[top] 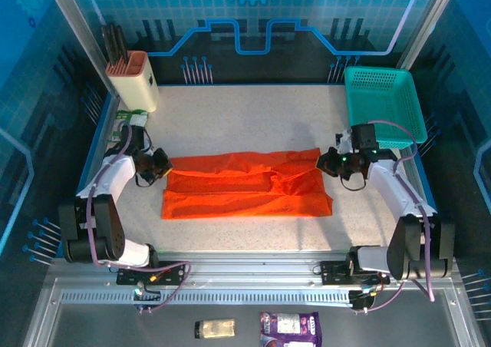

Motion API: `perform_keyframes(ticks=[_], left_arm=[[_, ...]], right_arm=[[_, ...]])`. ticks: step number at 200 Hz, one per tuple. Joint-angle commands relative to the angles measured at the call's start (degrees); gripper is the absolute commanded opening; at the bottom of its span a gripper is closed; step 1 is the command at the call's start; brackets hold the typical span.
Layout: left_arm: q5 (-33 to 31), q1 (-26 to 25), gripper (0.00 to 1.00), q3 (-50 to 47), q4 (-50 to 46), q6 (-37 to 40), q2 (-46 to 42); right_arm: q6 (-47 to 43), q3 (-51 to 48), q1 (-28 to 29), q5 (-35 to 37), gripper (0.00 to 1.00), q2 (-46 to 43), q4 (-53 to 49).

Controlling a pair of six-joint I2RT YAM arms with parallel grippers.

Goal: Fold the inside-out t-shirt

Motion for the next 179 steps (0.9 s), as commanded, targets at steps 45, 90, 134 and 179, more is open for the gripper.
perform_keyframes(ticks=[45,90,134,179], left_arm=[[-3.17,1.70,0.00,-4.16,-2.36,0.32,-5.70],[-2.82,1.88,0.00,-5.93,-2.97,0.32,-6.74],[-1.55,1.89,0.00,-10.98,-0.72,-1.21,-6.82],[-3.25,1.89,0.22,-10.69,-2.39,-1.54,-8.71]], right_arm=[[-0.33,-5.53,-0.59,1.27,0.00,-6.99,-5.24],[-0.97,-7.96,-0.65,1.69,0.00,-8.86,-7.03],[-0.75,-11.74,-0.68,2.19,0.00,-7.52,-5.25],[-1.07,-11.98,-0.62,4.47,0.24,-7.29,-7.84]])
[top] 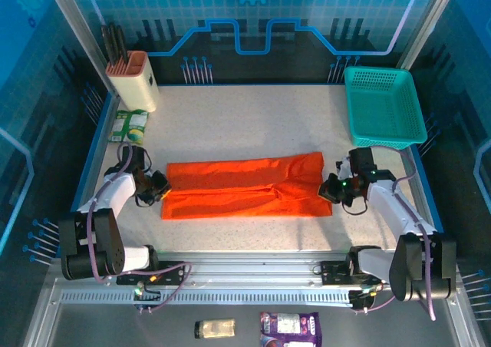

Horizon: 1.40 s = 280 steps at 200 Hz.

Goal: Fold the inside-out t-shirt

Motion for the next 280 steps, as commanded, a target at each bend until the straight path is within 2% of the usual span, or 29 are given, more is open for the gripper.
perform_keyframes(ticks=[1,11,34,73,107,143,175,199,211,230,257,280], left_arm=[[-0.97,0.51,0.22,0.80,-1.19,-0.66,-2.77],[-1.52,0.51,0.23,1.84,-1.97,-0.49,-3.74],[-2.17,0.24,0.25,4.21,-3.59,-0.02,-5.83],[-3.62,-4.06,0.25,7.78,-5.78,-0.06,-5.75],[-2.43,-7.60,0.19,6.44,-2.49,-1.88,-1.64],[-5.70,-8.10,0.12,3.38,2.26,-1.21,4.19],[-6.49,-7.70,0.11,3.05,4.01,-0.24,9.19],[-6.18,-7.66,0.12,2.99,4.72,-0.03,11.30],[-5.82,-7.66,0.12,2.90,4.99,-0.14,11.10],[-5.39,-8.18,0.15,3.61,4.77,-0.46,8.20],[-6.24,-11.69,0.19,7.21,2.39,-1.16,2.64],[-5.49,-18.00,0.21,11.29,1.59,-2.81,1.27]], right_arm=[[-1.17,0.49,-0.64,2.29,0.24,-0.38,-2.99],[-1.43,1.32,-0.58,3.44,0.31,-1.08,-4.44],[-1.47,3.98,0.34,6.42,0.37,-3.45,-7.35],[-0.62,9.55,6.82,8.75,0.38,-3.11,-8.45],[0.43,11.38,14.93,3.77,0.37,2.77,-3.53],[3.02,10.79,19.90,-1.04,0.35,10.35,4.10],[4.81,8.15,20.65,-1.02,0.34,15.65,8.68],[6.32,5.26,20.58,4.19,0.35,17.93,10.53],[7.26,3.51,20.53,5.73,0.35,18.64,11.40],[8.58,1.55,20.34,4.16,0.35,18.09,13.25],[8.55,2.23,19.51,3.85,0.36,13.74,11.00],[8.03,3.04,17.25,4.12,0.36,8.25,7.70]])
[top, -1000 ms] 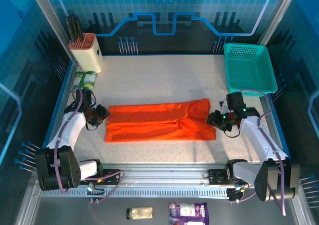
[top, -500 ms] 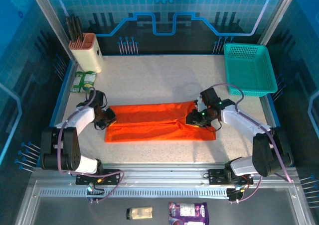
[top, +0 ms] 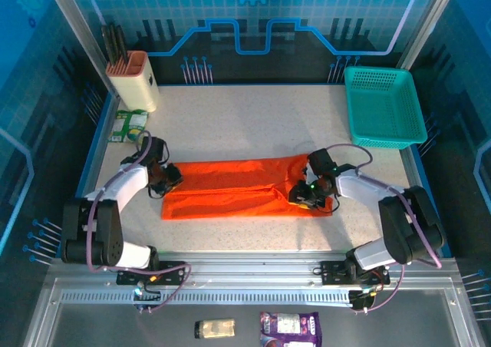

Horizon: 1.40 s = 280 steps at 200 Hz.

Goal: Fold the inside-out t-shirt

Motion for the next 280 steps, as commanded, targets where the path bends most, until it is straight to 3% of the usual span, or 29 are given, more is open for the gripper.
perform_keyframes(ticks=[1,27,67,107,139,192,280], left_arm=[[0.62,-5.76,0.21,5.29,-1.19,-1.68,-2.43],[3.16,-15.24,0.24,8.98,2.53,-4.79,0.32],[5.28,-30.66,0.26,18.73,5.59,-6.72,13.20],[6.77,-39.98,0.26,27.51,6.30,-8.59,25.22],[8.27,-42.85,0.27,29.55,8.04,-9.34,29.65],[9.96,-45.06,0.30,31.56,8.59,-9.92,33.51],[7.94,-46.69,0.28,33.90,5.66,-10.16,36.64]], right_arm=[[0.35,1.31,-2.35,0.91,0.36,-6.14,-3.21],[-2.50,2.74,-6.08,4.71,0.36,-11.49,-9.30],[-7.52,2.09,-11.11,11.25,0.36,-14.74,-14.86],[-9.70,-2.64,-13.81,7.76,0.37,-14.92,-11.56],[-9.65,-6.18,-14.08,2.70,0.40,-14.16,-7.04],[-8.80,-7.84,-14.36,1.59,0.38,-12.46,-2.88],[-8.62,-8.04,-14.59,1.29,0.18,-11.83,-2.25]])
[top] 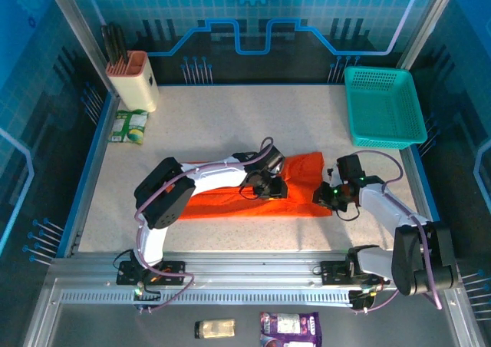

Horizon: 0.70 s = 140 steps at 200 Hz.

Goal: Fold the inside-out t-shirt

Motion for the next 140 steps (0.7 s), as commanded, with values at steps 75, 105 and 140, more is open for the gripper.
perform_keyframes(ticks=[75,105,140], left_arm=[[-2.39,-0.77,0.32,3.70,-6.71,-1.35,2.58],[-1.93,-0.77,0.26,4.41,-6.41,-1.28,2.99],[-3.03,-0.65,0.09,5.79,-7.49,-0.14,0.88]], right_arm=[[0.37,0.06,-0.78,-0.86,0.10,-0.64,-0.55],[0.34,0.73,-0.78,-1.05,0.10,-0.65,-1.11],[1.19,1.64,-0.83,-1.32,0.01,-2.28,-3.45]])
